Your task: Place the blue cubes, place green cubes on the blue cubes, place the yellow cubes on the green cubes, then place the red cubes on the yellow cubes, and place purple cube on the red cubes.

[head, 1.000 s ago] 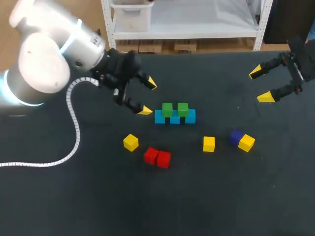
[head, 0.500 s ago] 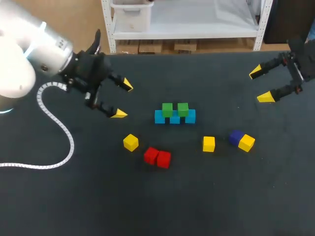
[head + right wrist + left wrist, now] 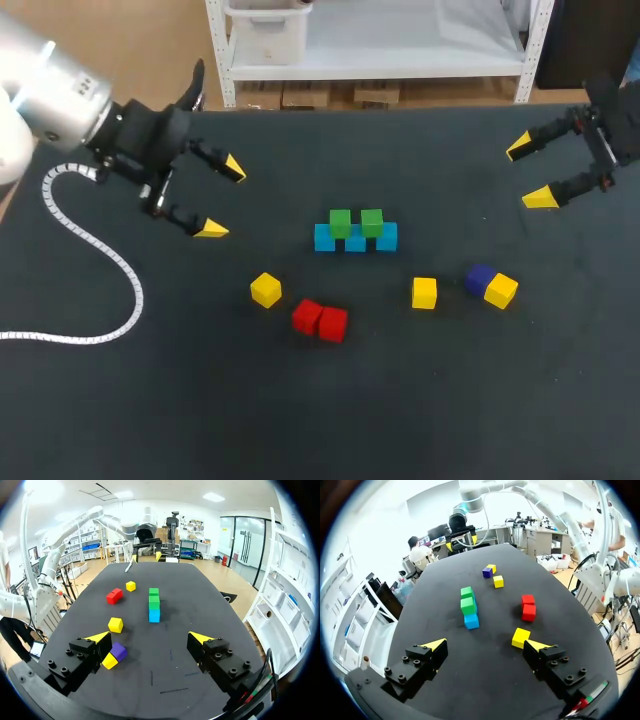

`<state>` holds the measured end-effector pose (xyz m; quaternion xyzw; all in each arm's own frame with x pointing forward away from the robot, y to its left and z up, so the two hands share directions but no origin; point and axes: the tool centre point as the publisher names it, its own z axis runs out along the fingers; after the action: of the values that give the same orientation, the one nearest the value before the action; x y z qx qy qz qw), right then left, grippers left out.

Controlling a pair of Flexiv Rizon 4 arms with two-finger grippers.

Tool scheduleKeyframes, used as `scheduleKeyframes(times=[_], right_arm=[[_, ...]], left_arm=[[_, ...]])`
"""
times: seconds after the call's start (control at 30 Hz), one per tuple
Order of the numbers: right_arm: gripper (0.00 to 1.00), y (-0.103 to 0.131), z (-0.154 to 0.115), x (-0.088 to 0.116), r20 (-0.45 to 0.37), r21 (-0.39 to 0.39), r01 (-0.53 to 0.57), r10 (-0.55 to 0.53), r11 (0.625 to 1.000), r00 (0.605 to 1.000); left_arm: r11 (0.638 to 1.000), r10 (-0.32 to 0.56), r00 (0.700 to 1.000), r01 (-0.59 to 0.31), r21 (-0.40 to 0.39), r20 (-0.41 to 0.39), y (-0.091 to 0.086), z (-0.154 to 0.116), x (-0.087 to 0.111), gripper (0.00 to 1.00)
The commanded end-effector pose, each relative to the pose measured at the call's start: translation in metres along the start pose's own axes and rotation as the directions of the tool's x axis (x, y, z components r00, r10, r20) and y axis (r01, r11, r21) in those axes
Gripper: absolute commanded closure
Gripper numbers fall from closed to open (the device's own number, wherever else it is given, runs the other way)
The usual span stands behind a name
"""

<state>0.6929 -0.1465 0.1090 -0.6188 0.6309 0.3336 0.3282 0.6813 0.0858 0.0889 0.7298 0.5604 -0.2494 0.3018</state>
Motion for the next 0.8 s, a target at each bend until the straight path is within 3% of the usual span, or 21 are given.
scheduleKeyframes(times=[0.03, 0.27, 0.37, 0.5, 0.6, 0.8], right_arm=[[0.00, 0.000, 0.000, 0.000, 0.001, 0.000, 0.001, -0.001, 1.000, 1.000], [0.00, 0.000, 0.000, 0.000, 0.001, 0.000, 0.001, -0.001, 1.000, 1.000], [0.00, 0.016, 0.027, -0.005, -0.023, 0.008, 0.024, -0.024, 1.000, 0.999], [0.00, 0.042, 0.068, -0.007, 0.035, 0.017, 0.032, -0.032, 0.999, 0.999], [0.00, 0.059, 0.099, -0.006, 0.024, 0.021, 0.022, -0.022, 1.000, 0.999], [0.00, 0.084, 0.137, -0.004, 0.061, 0.039, -0.007, 0.004, 0.999, 0.998]], left_arm=[[1.000, 0.002, 1.000, -0.002, 0.001, 0.001, 0.001, 0.000, 0.001, 0.00], [1.000, 0.002, 1.000, -0.002, 0.001, 0.001, 0.001, 0.000, 0.001, 0.00], [1.000, 0.002, 1.000, -0.002, 0.001, 0.001, 0.001, 0.000, 0.001, 0.00], [1.000, 0.002, 1.000, -0.002, 0.001, 0.001, 0.001, 0.000, 0.001, 0.00], [1.000, 0.002, 1.000, -0.002, 0.001, 0.001, 0.001, 0.000, 0.001, 0.00], [1.000, 0.002, 1.000, -0.002, 0.001, 0.001, 0.001, 0.000, 0.001, 0.00]])
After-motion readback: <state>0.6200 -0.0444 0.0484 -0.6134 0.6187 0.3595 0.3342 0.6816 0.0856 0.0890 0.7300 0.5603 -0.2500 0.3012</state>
